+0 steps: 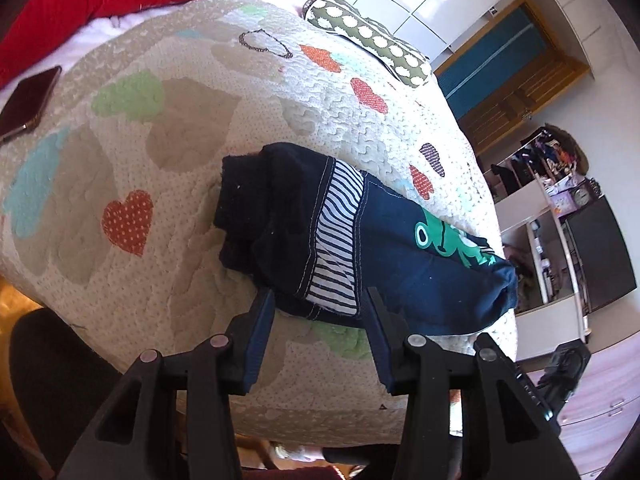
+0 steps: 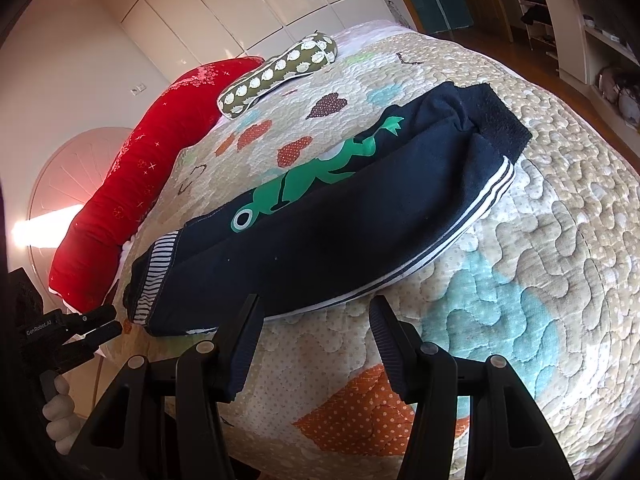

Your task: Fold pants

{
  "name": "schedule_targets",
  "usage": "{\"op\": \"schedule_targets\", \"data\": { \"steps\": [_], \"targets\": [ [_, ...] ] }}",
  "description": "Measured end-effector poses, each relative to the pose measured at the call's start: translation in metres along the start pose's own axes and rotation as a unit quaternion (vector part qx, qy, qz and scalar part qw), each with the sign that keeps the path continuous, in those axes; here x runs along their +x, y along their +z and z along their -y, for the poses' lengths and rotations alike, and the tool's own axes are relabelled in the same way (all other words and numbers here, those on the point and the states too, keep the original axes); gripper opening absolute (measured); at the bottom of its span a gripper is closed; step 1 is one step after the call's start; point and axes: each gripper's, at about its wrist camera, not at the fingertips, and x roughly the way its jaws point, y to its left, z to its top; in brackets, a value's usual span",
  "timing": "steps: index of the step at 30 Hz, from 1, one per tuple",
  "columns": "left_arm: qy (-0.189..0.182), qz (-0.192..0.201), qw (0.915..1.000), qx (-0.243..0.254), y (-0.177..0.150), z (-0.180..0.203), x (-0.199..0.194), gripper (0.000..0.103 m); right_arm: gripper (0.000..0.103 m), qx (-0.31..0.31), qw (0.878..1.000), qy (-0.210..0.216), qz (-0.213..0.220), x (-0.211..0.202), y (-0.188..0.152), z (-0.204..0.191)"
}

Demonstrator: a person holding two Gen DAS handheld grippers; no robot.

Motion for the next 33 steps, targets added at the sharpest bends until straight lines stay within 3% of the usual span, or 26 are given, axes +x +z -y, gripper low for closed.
{"op": "schedule_targets", "data": {
  "steps": [7,17,21,25,26,27,29,31,33],
  "targets": [
    [-0.074,-0.041,0.9960,-0.027,-0.006,0.004,0.014,0.044,0.059,0.003,1.000,0.004,-0.005,0.004,0.001,0.002],
    [-0.049,-0.062,0.9963,-0.033,0.000,0.010,0.050,0.043,0.060,0.008,1.000,0.005,-0.001,0.001,0.001,0.006],
    [-0.066,-0.062,0.9951,-0.039,0.005,0.010,0.057,0.035,0.060,0.008,1.000,0.006,0.000,-0.001,0.002,0.009],
    [-0.069,-0.062,0.9947,-0.044,0.010,0.012,0.063,0.033,0.060,0.004,1.000,0.017,-0.006,-0.003,0.002,0.012],
    [-0.066,-0.062,0.9951,-0.040,0.011,0.015,0.065,0.026,0.060,0.007,1.000,0.030,-0.007,-0.003,0.002,0.012],
    [-0.064,-0.063,0.9954,-0.034,0.011,0.017,0.065,0.005,0.060,0.013,0.998,0.052,-0.011,-0.004,0.003,0.013],
    [-0.063,-0.062,0.9957,-0.029,0.013,0.021,0.063,0.004,0.067,0.047,0.989,0.141,-0.028,0.000,0.004,0.014],
    [-0.062,-0.052,0.9964,-0.024,0.014,0.026,0.057,0.004,0.073,0.105,0.960,0.254,-0.060,0.011,0.004,0.016],
    [-0.069,-0.042,0.9965,-0.019,0.016,0.032,0.049,0.004,0.074,0.153,0.921,0.344,-0.101,0.030,0.001,0.011]
  ]
}}
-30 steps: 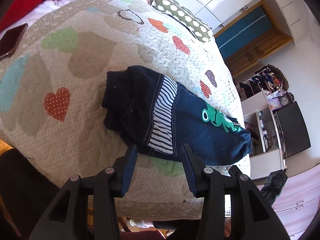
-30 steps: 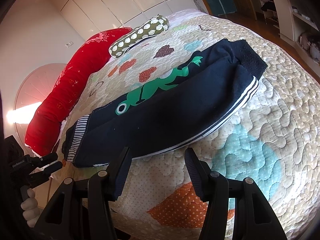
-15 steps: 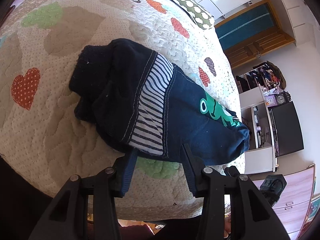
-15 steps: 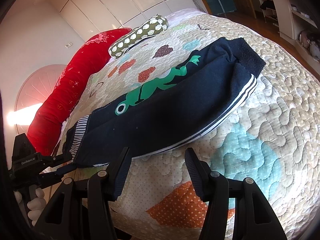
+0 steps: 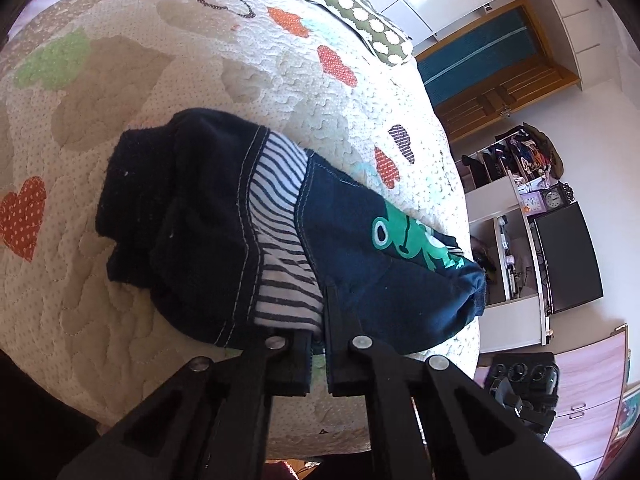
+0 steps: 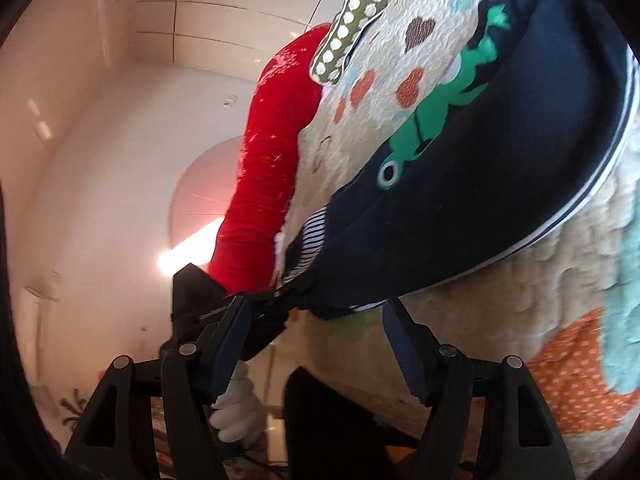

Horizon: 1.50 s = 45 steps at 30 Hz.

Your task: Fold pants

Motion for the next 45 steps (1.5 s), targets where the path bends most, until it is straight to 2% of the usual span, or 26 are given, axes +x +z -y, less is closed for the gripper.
{"op": "schedule_targets", "data": {
  "steps": [1,3,5,7,9,11,13,17,18,19,20,22,25,28,31,34,38,39,40,41,45],
  "targets": [
    [-0.003,0.004,1.0000,0.004,0.000,0.003,-0.004,0.004,0.074,0.019,0.999,0.027,-0.015,0.010,0.000,0.004],
    [-0.009,0.013,0.9998,0.013,0.001,0.011,-0.012,0.004,0.074,0.042,0.997,0.046,-0.036,0.030,0.001,0.008],
    [-0.013,0.019,0.9995,0.022,0.002,0.017,-0.019,0.004,0.074,0.048,0.997,0.038,-0.046,0.046,0.003,0.010],
    [-0.013,0.024,0.9992,0.030,0.003,0.021,-0.023,0.004,0.074,0.036,0.999,0.003,-0.039,0.052,0.009,0.008],
    [-0.009,0.029,0.9989,0.036,0.004,0.022,-0.027,0.004,0.074,0.017,0.999,-0.034,-0.007,0.043,0.017,0.005],
    [-0.007,0.034,0.9987,0.039,0.004,0.021,-0.031,0.004,0.074,-0.018,0.995,-0.093,0.041,0.019,0.027,-0.001],
    [-0.007,0.035,0.9986,0.038,0.005,0.017,-0.033,0.004,0.074,-0.039,0.983,-0.155,0.088,-0.012,0.036,-0.002],
    [-0.005,0.037,0.9986,0.037,0.006,0.016,-0.033,0.004,0.071,-0.015,0.958,-0.232,0.170,-0.074,0.057,0.015],
    [-0.004,0.036,0.9986,0.037,0.006,0.016,-0.033,0.004,0.067,-0.012,0.952,-0.243,0.185,-0.085,0.060,0.018],
    [-0.002,0.036,0.9987,0.037,0.006,0.017,-0.032,0.004,0.053,-0.012,0.949,-0.249,0.193,-0.093,0.063,0.020],
    [0.001,0.036,0.9986,0.038,0.007,0.018,-0.031,0.004,0.032,-0.013,0.948,-0.252,0.192,-0.097,0.066,0.022],
    [0.006,0.037,0.9985,0.040,0.009,0.020,-0.030,0.004,0.009,-0.024,0.949,-0.263,0.174,-0.095,0.071,0.021],
    [0.010,0.036,0.9984,0.042,0.017,0.022,-0.030,0.004,0.006,-0.053,0.949,-0.267,0.159,-0.083,0.078,0.010],
    [0.019,0.037,0.9983,0.041,0.039,0.025,-0.025,0.004,0.006,-0.075,0.949,-0.263,0.158,-0.070,0.096,-0.011],
    [0.049,0.043,0.9971,0.040,0.076,0.025,-0.008,0.004,0.006,-0.082,0.948,-0.269,0.151,-0.054,0.130,-0.024],
    [0.072,0.033,0.9964,0.030,0.118,0.018,0.019,0.005,0.006,-0.098,0.937,-0.310,0.131,-0.021,0.168,-0.028],
    [0.084,0.009,0.9963,0.020,0.160,-0.001,0.056,0.007,0.008,-0.095,0.927,-0.350,0.098,0.021,0.214,-0.008],
    [0.082,0.002,0.9964,0.019,0.166,-0.006,0.063,0.010,0.013,-0.092,0.925,-0.357,0.092,0.030,0.221,0.001],
    [0.078,-0.007,0.9968,0.017,0.171,-0.010,0.067,0.014,0.028,-0.086,0.920,-0.372,0.088,0.041,0.228,0.008],
    [0.071,-0.014,0.9973,0.013,0.174,-0.014,0.071,0.016,0.039,-0.081,0.915,-0.386,0.086,0.050,0.234,0.015],
    [0.046,-0.012,0.9987,0.017,0.177,-0.017,0.061,0.030,0.050,-0.100,0.900,-0.409,0.116,0.048,0.238,0.014]
  ]
}}
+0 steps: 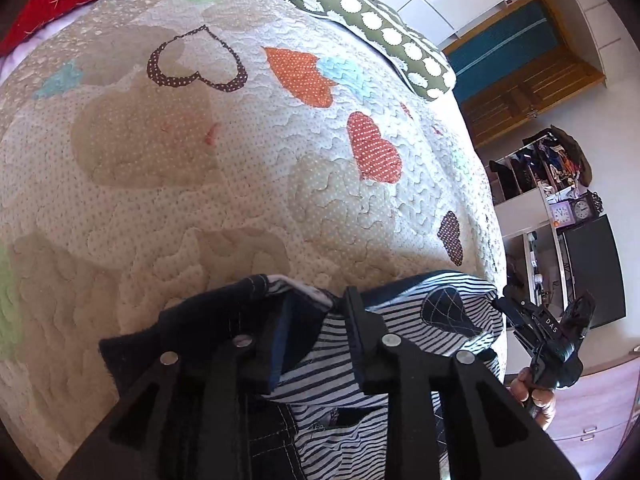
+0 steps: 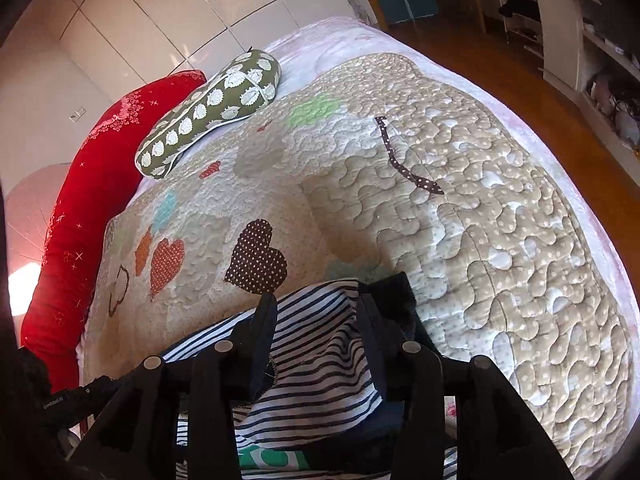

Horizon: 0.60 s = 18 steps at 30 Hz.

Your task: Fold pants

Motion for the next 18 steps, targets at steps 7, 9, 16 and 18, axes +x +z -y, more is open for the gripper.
{"op": "schedule_targets", "data": {
  "steps": [7,9,16,18],
  "targets": [
    [0.001,0.047,0.9973,0.055,-0.035,0.022,-0.062,0.059,0.063,-0.026,0.998,-0.018,0.049,-0.074,-0.015,0.017],
    [0.031,0.063,0.9956,0.062,-0.052,0.018,-0.076,0.061,0.064,-0.030,0.998,-0.021,0.052,-0.088,-0.025,0.024],
    [0.166,0.062,0.9817,0.069,-0.108,-0.019,-0.067,0.061,0.064,-0.012,0.998,-0.030,0.053,-0.120,-0.078,0.053],
    [0.170,0.036,0.9825,0.066,-0.121,-0.025,-0.053,0.061,0.064,-0.001,0.998,-0.031,0.047,-0.121,-0.090,0.060]
  ]
}}
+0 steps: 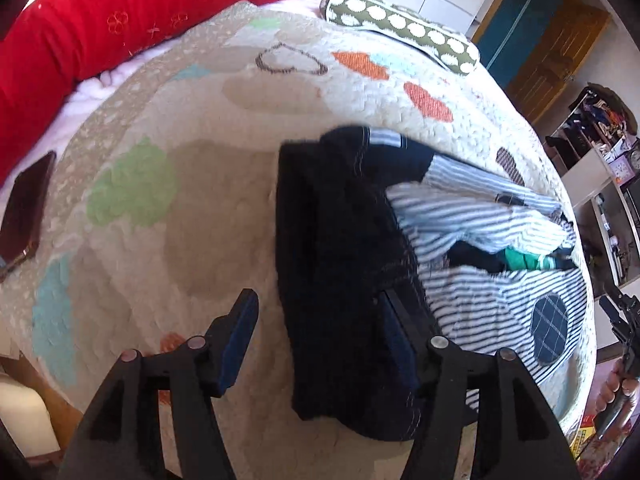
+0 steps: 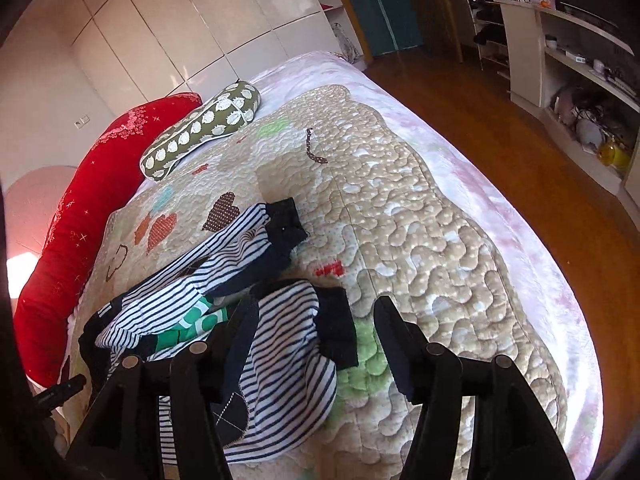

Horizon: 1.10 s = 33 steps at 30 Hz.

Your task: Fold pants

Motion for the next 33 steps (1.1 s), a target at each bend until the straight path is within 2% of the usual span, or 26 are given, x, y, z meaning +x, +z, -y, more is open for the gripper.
{"op": "schedule_targets", "data": {
  "steps": [1,3,5,7,8,10,14,18,22,28,33],
  "targets": [
    [0.010,-0.011,0.9998,0.010,-0.006,0.005,0.006,0.056,0.064,0.007,1.000,0.000,-0.004,-0.002,-0.007,0.005],
    [0.043,-0.016,0.9986,0.028,-0.013,0.014,0.013,0.036,0.064,0.019,1.000,0.003,-0.012,-0.003,-0.018,0.010],
    [0.060,-0.008,0.9977,0.031,-0.016,0.015,0.008,0.032,0.064,0.027,0.999,0.007,-0.015,-0.008,-0.026,0.013],
    [0.081,0.001,0.9962,0.032,-0.013,0.013,0.001,0.023,0.064,0.029,0.999,0.010,-0.012,-0.017,-0.031,0.016],
    [0.088,0.003,0.9957,0.031,-0.013,0.011,-0.004,0.023,0.064,0.027,1.000,0.009,-0.010,-0.022,-0.034,0.017],
    [0.075,0.009,0.9968,0.026,-0.013,0.007,-0.014,0.025,0.064,0.024,1.000,0.007,-0.005,-0.030,-0.037,0.017],
    [0.075,0.059,0.9949,0.033,-0.021,0.013,-0.047,0.027,0.065,0.026,1.000,0.018,0.000,-0.038,-0.041,0.014],
    [0.077,0.118,0.9882,0.059,-0.033,0.035,-0.082,0.050,0.065,0.008,0.999,0.035,-0.013,-0.033,-0.048,-0.004],
    [0.099,0.163,0.9768,0.097,-0.044,0.060,-0.100,0.055,0.065,-0.023,0.999,0.036,-0.032,-0.022,-0.060,-0.025],
    [0.107,0.173,0.9715,0.122,-0.052,0.077,-0.104,0.056,0.065,-0.027,0.998,0.036,-0.050,-0.013,-0.070,-0.028],
    [0.106,0.167,0.9713,0.132,-0.055,0.084,-0.099,0.056,0.066,-0.021,0.998,0.031,-0.052,-0.014,-0.068,-0.019]
  ]
}}
